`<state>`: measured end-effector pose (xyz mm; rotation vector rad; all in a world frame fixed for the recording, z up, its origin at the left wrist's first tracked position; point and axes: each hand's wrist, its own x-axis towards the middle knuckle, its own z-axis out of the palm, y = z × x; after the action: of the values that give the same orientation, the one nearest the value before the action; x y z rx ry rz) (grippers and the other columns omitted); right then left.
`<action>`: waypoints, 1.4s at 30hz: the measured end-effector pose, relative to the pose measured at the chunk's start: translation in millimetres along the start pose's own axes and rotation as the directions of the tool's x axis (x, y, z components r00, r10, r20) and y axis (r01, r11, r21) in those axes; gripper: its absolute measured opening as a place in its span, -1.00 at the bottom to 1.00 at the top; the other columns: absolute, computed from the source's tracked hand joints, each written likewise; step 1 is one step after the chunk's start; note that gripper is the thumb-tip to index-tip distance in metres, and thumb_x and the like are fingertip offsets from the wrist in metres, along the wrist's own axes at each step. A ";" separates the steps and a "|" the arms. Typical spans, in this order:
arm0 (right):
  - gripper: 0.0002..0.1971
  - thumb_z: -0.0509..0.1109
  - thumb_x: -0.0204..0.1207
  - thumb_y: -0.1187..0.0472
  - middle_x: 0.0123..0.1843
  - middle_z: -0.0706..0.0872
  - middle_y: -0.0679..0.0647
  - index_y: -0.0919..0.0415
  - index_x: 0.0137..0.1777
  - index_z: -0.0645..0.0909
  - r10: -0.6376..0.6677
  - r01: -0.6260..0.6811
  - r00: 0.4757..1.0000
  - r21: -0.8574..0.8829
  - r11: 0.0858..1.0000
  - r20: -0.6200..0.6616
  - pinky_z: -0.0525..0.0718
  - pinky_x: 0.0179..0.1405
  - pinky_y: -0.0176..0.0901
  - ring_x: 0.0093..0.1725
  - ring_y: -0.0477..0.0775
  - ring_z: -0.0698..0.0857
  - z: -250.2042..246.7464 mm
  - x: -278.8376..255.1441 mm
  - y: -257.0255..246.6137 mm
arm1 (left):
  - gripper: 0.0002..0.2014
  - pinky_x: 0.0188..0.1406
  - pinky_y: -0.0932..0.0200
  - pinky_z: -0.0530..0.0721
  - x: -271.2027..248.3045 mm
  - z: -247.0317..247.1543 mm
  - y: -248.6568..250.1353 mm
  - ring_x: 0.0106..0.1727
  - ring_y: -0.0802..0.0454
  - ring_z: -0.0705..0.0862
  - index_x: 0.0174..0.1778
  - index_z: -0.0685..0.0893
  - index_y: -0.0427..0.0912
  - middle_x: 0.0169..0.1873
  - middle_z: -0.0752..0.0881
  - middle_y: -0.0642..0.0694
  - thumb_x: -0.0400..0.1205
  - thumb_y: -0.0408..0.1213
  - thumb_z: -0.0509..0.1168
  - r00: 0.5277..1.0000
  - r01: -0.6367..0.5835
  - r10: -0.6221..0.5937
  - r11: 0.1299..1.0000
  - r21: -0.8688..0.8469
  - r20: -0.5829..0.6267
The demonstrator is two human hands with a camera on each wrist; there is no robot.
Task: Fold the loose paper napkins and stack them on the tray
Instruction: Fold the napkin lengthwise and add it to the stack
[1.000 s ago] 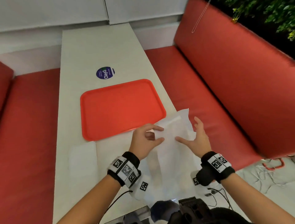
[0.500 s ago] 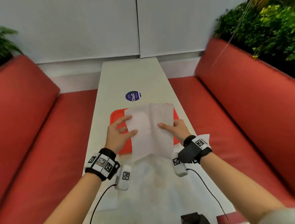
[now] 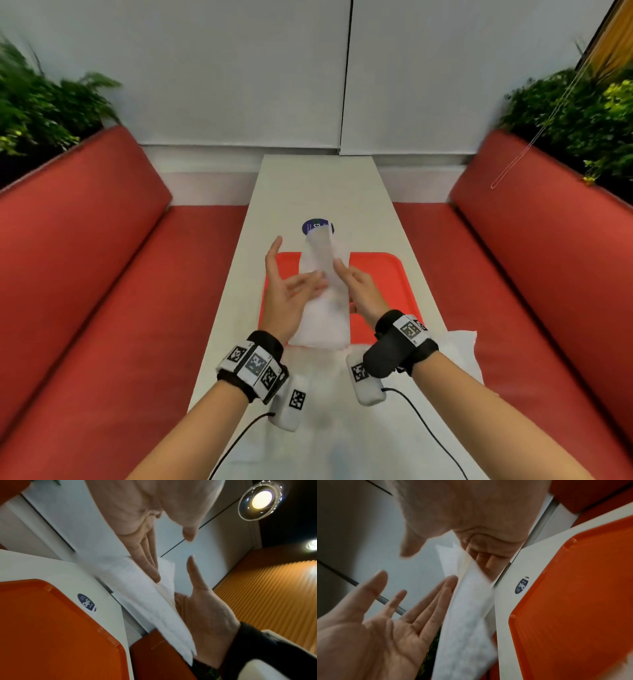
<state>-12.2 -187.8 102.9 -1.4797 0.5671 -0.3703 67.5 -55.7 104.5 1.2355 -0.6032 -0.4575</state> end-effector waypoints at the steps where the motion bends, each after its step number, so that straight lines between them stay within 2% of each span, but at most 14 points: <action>1: -0.68 0.42 0.55 -0.06 -0.20 0.76 -0.03 0.22 0.01 0.63 -0.016 0.016 1.000 0.010 1.000 0.014 0.64 -0.37 -0.31 -0.23 -0.08 0.75 4.1 -1.7 3.5 | -0.25 0.16 0.02 0.73 -2.2 -3.6 0.0 0.06 -0.20 0.80 0.60 0.08 0.33 -0.04 0.80 -0.35 0.64 -0.23 0.37 1.000 0.003 -0.002 0.999 -0.050 0.017; 2: -0.77 0.48 0.53 0.13 -0.12 0.80 -0.05 0.20 0.12 0.63 -0.036 0.035 0.999 0.018 0.999 0.023 0.67 -0.31 -0.34 -0.18 -0.13 0.79 8.5 -3.1 7.3 | -0.31 0.14 0.02 0.74 -5.4 -9.2 1.4 0.06 -0.20 0.80 0.61 0.11 0.29 -0.03 0.80 -0.35 0.67 -0.20 0.32 1.000 0.002 -0.001 0.999 -0.042 0.005; 4: -0.57 0.55 0.43 0.39 0.07 0.80 0.04 0.22 0.29 0.57 -0.040 0.041 0.999 -0.009 0.999 0.024 0.74 -0.17 -0.26 -0.06 -0.10 0.81 17.1 -3.2 18.6 | -0.51 0.09 0.02 0.73 -7.8 -26.2 -2.0 0.04 -0.06 0.78 0.49 0.40 0.12 0.01 0.79 -0.24 0.66 -0.25 0.35 0.996 -0.021 0.028 0.996 0.084 -0.081; 8: -0.46 0.52 0.40 0.51 0.19 0.77 0.20 0.24 0.36 0.53 0.045 -0.045 0.998 0.009 0.999 0.037 0.78 0.03 0.03 0.12 0.20 0.78 39.1 -5.0 41.3 | -0.74 -0.01 0.16 0.63 -16.0 -72.5 -19.4 0.05 0.16 0.64 -0.06 0.74 0.08 0.10 0.67 -0.03 0.56 -0.44 0.41 0.987 0.079 -0.008 0.895 0.439 -0.161; 11: -0.44 0.51 0.39 0.52 0.18 0.78 0.23 0.18 0.36 0.51 0.135 -0.142 0.987 0.083 0.986 0.090 0.78 0.02 0.11 0.12 0.26 0.78 59.9 -11.3 58.0 | -0.75 -0.15 0.13 0.71 -29.9 -99.7 -25.9 0.00 -0.03 0.72 0.09 0.75 -0.02 0.02 0.72 -0.14 0.59 -0.44 0.39 0.942 0.334 -0.323 0.924 0.188 -0.088; 13: -0.49 0.54 0.41 0.44 0.16 0.78 0.22 0.11 0.31 0.50 0.223 -0.231 0.970 0.085 0.969 0.098 0.80 -0.05 0.07 0.07 0.24 0.79 75.0 -15.9 71.2 | -0.66 -0.21 0.13 0.72 -39.9 -115.4 -32.2 -0.04 -0.07 0.76 0.17 0.73 -0.05 -0.01 0.75 -0.19 0.56 -0.52 0.39 0.911 0.412 -0.406 0.906 0.095 -0.078; 18: -0.72 0.50 0.51 0.23 -0.06 0.78 0.19 0.30 0.16 0.60 0.406 -0.397 0.913 -0.147 0.906 0.040 0.74 -0.42 -0.14 -0.36 0.00 0.78 102.1 -23.3 113.3 | -0.59 -0.41 0.36 0.65 -58.0 -149.6 -54.3 -0.34 0.12 0.76 0.19 0.72 -0.28 0.13 0.70 -0.16 0.45 -0.68 0.41 0.876 0.483 -0.464 0.827 0.287 -0.134; 21: -0.89 0.50 0.46 0.32 -0.35 0.71 0.12 0.26 -0.24 0.62 0.418 -0.411 0.907 -0.305 0.859 -0.046 0.82 -0.28 -0.03 -0.50 0.01 0.71 112.1 -25.8 134.3 | -0.54 -0.28 0.26 0.72 -65.3 -165.2 -66.1 -0.31 0.07 0.71 0.17 0.74 -0.16 0.11 0.69 -0.06 0.41 -0.65 0.46 0.860 0.496 -0.497 0.761 0.418 -0.117; 28: -0.59 0.48 0.45 0.32 -0.34 0.71 0.09 0.14 0.24 0.42 0.349 -0.354 0.932 -0.444 0.823 -0.095 0.62 -0.37 -0.22 -0.45 0.00 0.65 143.3 -21.1 162.8 | -0.46 -0.16 0.13 0.76 -68.3 -197.6 -97.0 -0.28 -0.17 0.72 0.13 0.74 0.01 -0.34 0.71 -0.22 0.33 -0.62 0.53 0.794 0.580 -0.580 0.635 0.511 -0.182; 31: -0.50 0.47 0.44 0.29 -0.26 0.68 0.14 0.13 0.30 0.32 0.304 -0.308 0.947 -0.538 0.785 -0.099 0.68 -0.28 -0.05 -0.32 0.13 0.66 154.4 -19.0 171.4 | -0.47 -0.35 0.46 0.60 -71.3 -201.1 -107.7 -0.35 0.01 0.56 0.11 0.71 -0.04 -0.16 0.61 -0.13 0.30 -0.62 0.54 0.831 0.518 -0.525 0.607 0.602 -0.186; 33: -0.48 0.47 0.44 0.24 -0.25 0.65 0.13 0.11 0.30 0.27 0.287 -0.292 0.952 -0.584 0.757 -0.104 0.69 -0.20 0.03 -0.28 0.17 0.66 156.6 -19.9 174.5 | -0.47 -0.21 0.35 0.63 -72.3 -202.1 -112.6 -0.30 0.02 0.58 0.10 0.69 -0.02 0.01 0.59 -0.12 0.29 -0.58 0.55 0.855 0.466 -0.490 0.579 0.670 -0.171; 37: -0.49 0.46 0.48 0.17 -0.30 0.63 0.08 0.07 0.30 0.24 0.269 -0.291 0.955 -0.566 0.771 -0.125 0.69 -0.20 0.03 -0.27 0.19 0.68 138.5 -31.7 171.3 | -0.52 0.21 -0.03 0.56 -72.6 -189.8 -114.0 0.18 -0.13 0.53 0.14 0.67 0.05 0.14 0.47 -0.06 0.34 -0.42 0.50 0.918 0.271 -0.377 0.372 0.888 -0.122; 39: -0.54 0.45 0.50 0.13 -0.35 0.63 0.06 0.08 0.28 0.30 0.252 -0.292 0.956 -0.555 0.779 -0.149 0.67 -0.22 -0.01 -0.31 0.13 0.68 115.1 -41.3 165.8 | -0.57 0.21 -0.06 0.49 -69.2 -169.8 -109.7 0.27 -0.08 0.44 0.15 0.66 0.07 0.19 0.46 -0.04 0.38 -0.36 0.46 0.955 0.122 -0.294 0.299 0.946 -0.031; 42: -0.63 0.47 0.50 0.09 -0.27 0.67 0.05 0.08 0.21 0.40 0.264 -0.337 0.941 -0.600 0.725 -0.210 0.65 -0.21 -0.06 -0.26 0.09 0.68 65.4 -57.7 157.9 | -0.66 0.21 -0.03 0.45 -66.5 -129.0 -109.7 0.29 -0.04 0.42 0.14 0.67 0.04 0.20 0.48 -0.01 0.47 -0.34 0.42 0.943 -0.037 -0.299 0.331 0.943 0.143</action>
<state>-39.3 -90.2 -46.3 -1.9752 1.0850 0.0153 100.6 50.1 -39.7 2.4171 -1.1208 -0.4267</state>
